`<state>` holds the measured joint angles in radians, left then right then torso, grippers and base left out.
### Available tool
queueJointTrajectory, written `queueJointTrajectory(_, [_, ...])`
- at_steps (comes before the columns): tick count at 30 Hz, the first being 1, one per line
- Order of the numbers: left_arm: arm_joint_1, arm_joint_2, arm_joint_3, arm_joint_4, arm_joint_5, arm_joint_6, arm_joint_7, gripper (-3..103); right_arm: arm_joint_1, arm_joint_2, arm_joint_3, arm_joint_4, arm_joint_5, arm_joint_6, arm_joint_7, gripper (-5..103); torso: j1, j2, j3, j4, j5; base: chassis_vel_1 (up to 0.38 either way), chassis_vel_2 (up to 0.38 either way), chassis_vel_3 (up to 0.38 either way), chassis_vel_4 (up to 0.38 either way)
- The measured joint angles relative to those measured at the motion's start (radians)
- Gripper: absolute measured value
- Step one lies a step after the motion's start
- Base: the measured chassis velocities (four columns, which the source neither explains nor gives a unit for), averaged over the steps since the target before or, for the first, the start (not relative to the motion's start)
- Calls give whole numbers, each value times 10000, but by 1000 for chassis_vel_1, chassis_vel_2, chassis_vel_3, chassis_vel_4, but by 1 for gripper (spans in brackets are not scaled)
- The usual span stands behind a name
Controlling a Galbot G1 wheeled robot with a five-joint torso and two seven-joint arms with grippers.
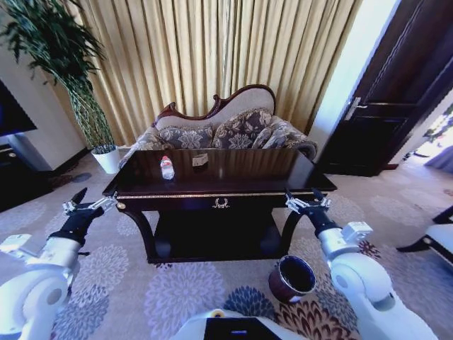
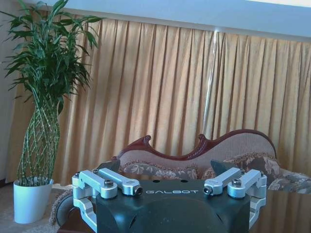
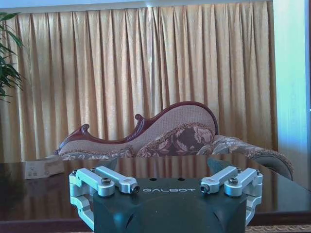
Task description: Move to the front of the table and place the trash on the table into the trash bin.
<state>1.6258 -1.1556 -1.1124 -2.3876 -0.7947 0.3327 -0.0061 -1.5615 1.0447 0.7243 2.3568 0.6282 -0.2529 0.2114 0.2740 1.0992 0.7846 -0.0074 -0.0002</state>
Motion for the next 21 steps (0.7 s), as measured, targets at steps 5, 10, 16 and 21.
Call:
queueJointTrajectory(5, [56, -14, -50, -21, 1, -16, 0, 100, -26, 1, -7, 35, -1, 6, 4, 100, 1, 1, 0, 0, 1, -101, 93, 91, -102])
queueJointTrajectory(10, [60, -17, -83, -25, -2, -32, 2, 100, -71, 5, -32, 81, 0, 10, 4, 100, 0, 1, 0, 0, -1, -88, 80, 77, -92])
queueJointTrajectory(16, [54, -48, -50, -32, -4, -36, 2, 100, -112, 6, -61, 120, -4, 13, 3, 100, 0, 1, 0, 0, 0, -96, 93, 103, -93])
queueJointTrajectory(21, [48, -49, -48, -30, -5, -39, 4, 100, -114, -1, -86, 121, -21, 14, 3, 100, 0, 0, 0, 1, 0, -103, 102, 131, -100])
